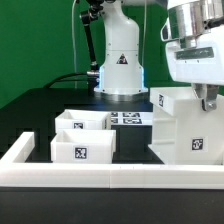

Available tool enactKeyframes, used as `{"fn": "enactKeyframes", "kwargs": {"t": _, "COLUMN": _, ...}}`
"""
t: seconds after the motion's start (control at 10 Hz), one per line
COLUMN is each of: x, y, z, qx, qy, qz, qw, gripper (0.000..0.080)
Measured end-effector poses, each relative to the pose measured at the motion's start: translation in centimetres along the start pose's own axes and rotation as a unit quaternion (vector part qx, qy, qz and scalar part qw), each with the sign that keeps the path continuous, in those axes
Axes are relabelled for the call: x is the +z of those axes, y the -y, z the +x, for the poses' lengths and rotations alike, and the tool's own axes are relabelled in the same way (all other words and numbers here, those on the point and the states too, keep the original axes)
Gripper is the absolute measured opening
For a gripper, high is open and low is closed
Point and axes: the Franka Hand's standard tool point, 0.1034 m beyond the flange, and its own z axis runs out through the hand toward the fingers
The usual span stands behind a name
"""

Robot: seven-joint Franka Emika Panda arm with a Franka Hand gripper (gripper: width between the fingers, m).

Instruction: Assemble drawer

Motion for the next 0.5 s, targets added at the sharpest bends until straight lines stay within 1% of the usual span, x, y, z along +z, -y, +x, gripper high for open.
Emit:
{"fn": "enactKeyframes", "kwargs": {"t": 0.3, "x": 0.1, "y": 1.0, "z": 0.3, "qx": 0.016, "qy": 0.003, "qz": 0.003, "qw": 1.000, "gripper": 0.0042}}
{"fn": "enactKeyframes", "kwargs": {"t": 0.5, "x": 0.2, "y": 2.3, "z": 0.4, "qx": 0.013, "qy": 0.008, "qz": 0.000, "qw": 1.000, "gripper": 0.0042}}
